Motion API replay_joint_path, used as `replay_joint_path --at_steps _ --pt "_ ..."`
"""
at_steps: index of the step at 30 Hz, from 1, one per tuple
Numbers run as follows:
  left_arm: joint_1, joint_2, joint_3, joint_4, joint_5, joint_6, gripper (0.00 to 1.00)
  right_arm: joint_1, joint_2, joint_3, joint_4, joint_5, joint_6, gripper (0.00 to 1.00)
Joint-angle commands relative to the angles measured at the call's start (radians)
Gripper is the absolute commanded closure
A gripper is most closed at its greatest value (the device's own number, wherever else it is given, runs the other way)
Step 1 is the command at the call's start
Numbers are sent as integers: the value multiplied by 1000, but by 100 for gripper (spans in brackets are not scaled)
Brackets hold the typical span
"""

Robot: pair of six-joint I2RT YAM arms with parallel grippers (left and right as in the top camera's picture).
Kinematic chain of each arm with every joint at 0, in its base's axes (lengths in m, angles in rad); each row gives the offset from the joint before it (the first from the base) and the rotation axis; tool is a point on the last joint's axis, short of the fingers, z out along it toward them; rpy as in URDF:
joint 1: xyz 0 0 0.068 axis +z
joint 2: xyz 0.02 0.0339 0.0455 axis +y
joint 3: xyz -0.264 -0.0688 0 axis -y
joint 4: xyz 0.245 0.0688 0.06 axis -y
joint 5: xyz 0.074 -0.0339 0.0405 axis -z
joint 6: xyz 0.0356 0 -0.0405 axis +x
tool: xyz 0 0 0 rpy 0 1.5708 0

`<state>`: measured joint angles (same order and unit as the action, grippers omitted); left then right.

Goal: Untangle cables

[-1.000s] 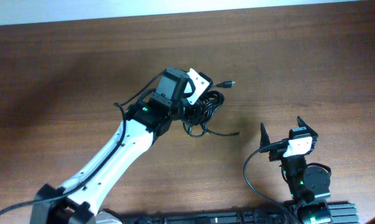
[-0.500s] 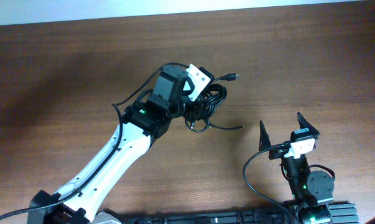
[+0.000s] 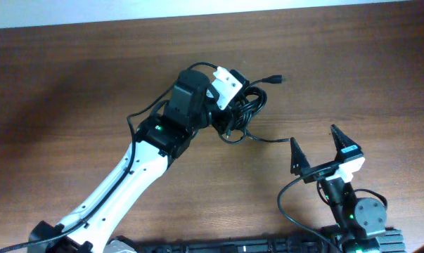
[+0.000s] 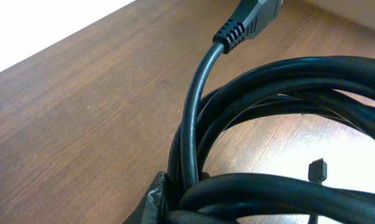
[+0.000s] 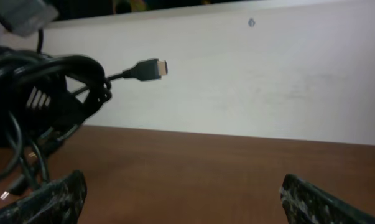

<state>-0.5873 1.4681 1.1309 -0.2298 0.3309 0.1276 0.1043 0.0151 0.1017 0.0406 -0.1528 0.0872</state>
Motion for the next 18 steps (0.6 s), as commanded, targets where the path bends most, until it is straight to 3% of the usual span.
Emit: replay_joint_path --at_steps 1,7,13,18 --pt "-4 -48 20 19 42 8 100 -7 11 110 -48 -13 23 1" --pt "-4 -51 20 60 44 8 100 -7 128 317 -215 -13 23 1" --pt "-4 -51 20 119 44 10 100 -7 374 620 -468 -43 23 1" --pt "-4 -51 20 177 45 148 100 -7 463 798 -532 -239 23 1"
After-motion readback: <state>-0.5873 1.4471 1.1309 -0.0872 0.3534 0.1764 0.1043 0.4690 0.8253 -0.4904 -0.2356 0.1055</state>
